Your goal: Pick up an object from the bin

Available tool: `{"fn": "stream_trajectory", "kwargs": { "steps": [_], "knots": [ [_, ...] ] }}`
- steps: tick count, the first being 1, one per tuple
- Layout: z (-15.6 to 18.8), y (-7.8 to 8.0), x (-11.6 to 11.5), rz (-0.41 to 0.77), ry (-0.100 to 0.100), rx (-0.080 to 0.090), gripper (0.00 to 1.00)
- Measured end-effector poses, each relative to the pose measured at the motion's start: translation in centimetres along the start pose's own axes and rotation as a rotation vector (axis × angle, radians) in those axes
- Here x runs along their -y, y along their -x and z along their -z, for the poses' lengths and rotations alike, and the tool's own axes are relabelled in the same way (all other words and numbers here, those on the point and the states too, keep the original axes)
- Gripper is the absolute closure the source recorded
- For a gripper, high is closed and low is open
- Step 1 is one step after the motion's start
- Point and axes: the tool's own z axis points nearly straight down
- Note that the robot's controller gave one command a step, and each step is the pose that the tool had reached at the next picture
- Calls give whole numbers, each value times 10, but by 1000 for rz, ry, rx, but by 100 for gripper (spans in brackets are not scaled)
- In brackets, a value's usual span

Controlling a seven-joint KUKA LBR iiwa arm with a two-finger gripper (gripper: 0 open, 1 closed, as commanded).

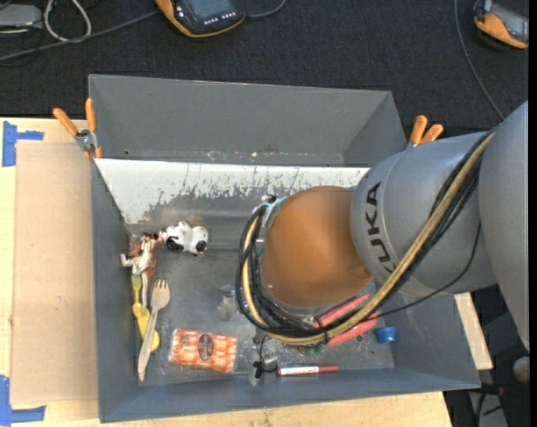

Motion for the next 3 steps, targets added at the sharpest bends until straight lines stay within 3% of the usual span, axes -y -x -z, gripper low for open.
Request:
{"fn": "stream_trajectory", "kwargs": {
  "steps": [1,2,3],
  "knots": [
    [-28,5,-17,246,1,13,0],
    [-42,14,-32,268,-3,24,0],
    [-50,22,-34,137,0,24,0]
  ]
}}
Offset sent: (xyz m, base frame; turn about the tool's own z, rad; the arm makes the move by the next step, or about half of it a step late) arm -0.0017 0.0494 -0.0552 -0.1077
